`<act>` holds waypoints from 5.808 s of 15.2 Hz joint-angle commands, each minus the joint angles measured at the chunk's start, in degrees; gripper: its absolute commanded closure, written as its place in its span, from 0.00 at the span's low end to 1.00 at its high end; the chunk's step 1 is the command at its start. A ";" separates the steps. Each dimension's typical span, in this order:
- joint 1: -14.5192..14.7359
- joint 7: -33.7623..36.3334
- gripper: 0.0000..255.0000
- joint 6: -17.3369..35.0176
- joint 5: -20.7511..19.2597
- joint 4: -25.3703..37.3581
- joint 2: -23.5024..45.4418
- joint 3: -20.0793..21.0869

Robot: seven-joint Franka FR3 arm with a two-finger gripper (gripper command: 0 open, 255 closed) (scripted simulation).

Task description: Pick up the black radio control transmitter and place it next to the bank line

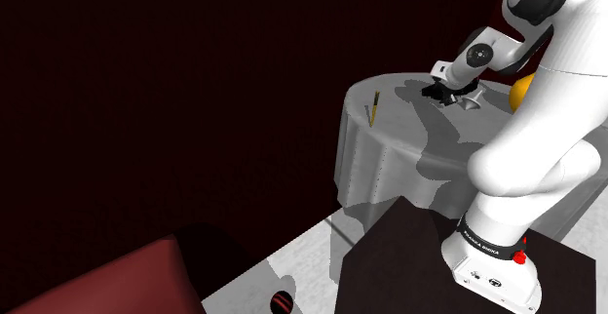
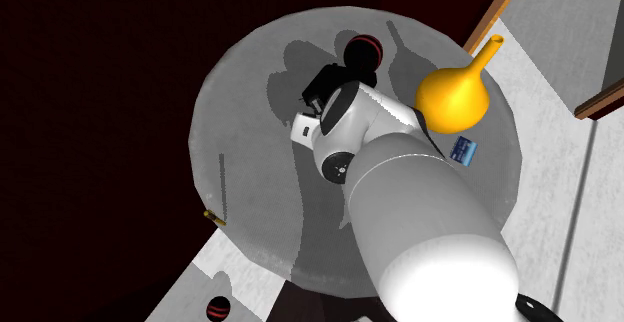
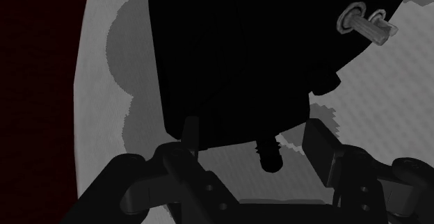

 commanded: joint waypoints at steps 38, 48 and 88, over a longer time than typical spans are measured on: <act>2.69 -125.17 1.00 -29.36 84.60 -33.04 -60.57 -24.77; 24.64 -138.89 0.00 -44.88 99.15 -18.15 -50.21 -29.06; 27.65 -141.59 1.00 -54.71 105.11 -8.58 -50.66 -24.07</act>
